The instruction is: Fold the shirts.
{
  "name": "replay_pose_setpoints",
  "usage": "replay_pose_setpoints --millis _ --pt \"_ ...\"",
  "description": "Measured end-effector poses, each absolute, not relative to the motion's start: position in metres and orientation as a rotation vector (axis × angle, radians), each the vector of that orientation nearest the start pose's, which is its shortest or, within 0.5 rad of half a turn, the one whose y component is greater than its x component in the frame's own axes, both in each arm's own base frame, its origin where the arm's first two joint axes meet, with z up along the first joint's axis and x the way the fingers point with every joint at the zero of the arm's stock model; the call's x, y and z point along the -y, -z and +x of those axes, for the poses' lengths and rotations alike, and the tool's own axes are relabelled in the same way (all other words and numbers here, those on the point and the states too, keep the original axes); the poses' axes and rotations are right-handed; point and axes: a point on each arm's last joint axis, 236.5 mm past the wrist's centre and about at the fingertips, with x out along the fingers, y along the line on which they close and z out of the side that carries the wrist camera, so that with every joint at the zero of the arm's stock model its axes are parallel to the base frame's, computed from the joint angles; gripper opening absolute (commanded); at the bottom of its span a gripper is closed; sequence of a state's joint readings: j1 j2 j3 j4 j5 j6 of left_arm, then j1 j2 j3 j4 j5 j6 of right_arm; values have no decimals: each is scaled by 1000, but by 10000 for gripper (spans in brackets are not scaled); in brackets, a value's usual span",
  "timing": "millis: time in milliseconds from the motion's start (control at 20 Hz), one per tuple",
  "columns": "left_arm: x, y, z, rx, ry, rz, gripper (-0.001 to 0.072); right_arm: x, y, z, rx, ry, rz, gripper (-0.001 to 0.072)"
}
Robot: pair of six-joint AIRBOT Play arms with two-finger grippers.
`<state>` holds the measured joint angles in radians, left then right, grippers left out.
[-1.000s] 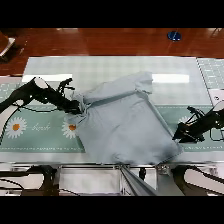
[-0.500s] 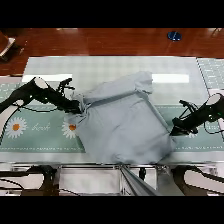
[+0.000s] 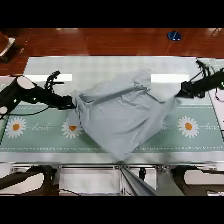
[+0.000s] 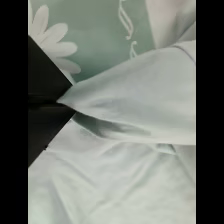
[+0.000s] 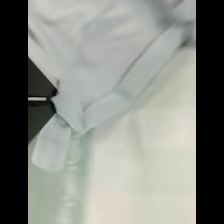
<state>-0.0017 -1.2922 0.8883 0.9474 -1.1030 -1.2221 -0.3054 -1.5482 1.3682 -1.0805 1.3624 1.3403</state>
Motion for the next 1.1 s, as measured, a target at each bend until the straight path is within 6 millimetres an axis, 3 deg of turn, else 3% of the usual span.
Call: replay_pose_setpoints --millis 150,300,350,400,450,500,550,700,800,950,1000,1100 --pt "141 43 293 -1337 478 -429 27 13 -19 476 -1251 -254 513 16" --pt "167 58 252 -1350 476 -503 27 -2 -27 520 -1188 -299 532 17" --pt "173 63 243 -1351 471 -517 27 -8 -25 528 -1185 -312 535 56" --pt "179 69 234 -1359 470 -527 50 -14 -21 534 -1186 -323 541 270" --pt "183 72 230 -1354 466 -530 215 -18 -17 537 -1191 -326 546 410" --pt "186 74 226 -1354 463 -538 512 -22 -15 540 -1196 -330 557 410" --pt "187 74 226 -1351 460 -544 506 -23 -15 541 -1200 -330 564 410" --pt "176 62 236 -1340 448 -545 507 -9 -25 528 -1231 -320 571 409" --pt "152 46 250 -1325 417 -530 507 23 -34 507 -1257 -253 540 408" --pt "102 27 273 -1270 309 -565 506 76 -36 456 -1293 -76 567 408" --pt "90 24 277 -1262 282 -597 506 87 -31 435 -1297 -23 589 408" --pt "86 23 276 -1274 297 -659 506 93 -12 390 -1301 58 648 408"
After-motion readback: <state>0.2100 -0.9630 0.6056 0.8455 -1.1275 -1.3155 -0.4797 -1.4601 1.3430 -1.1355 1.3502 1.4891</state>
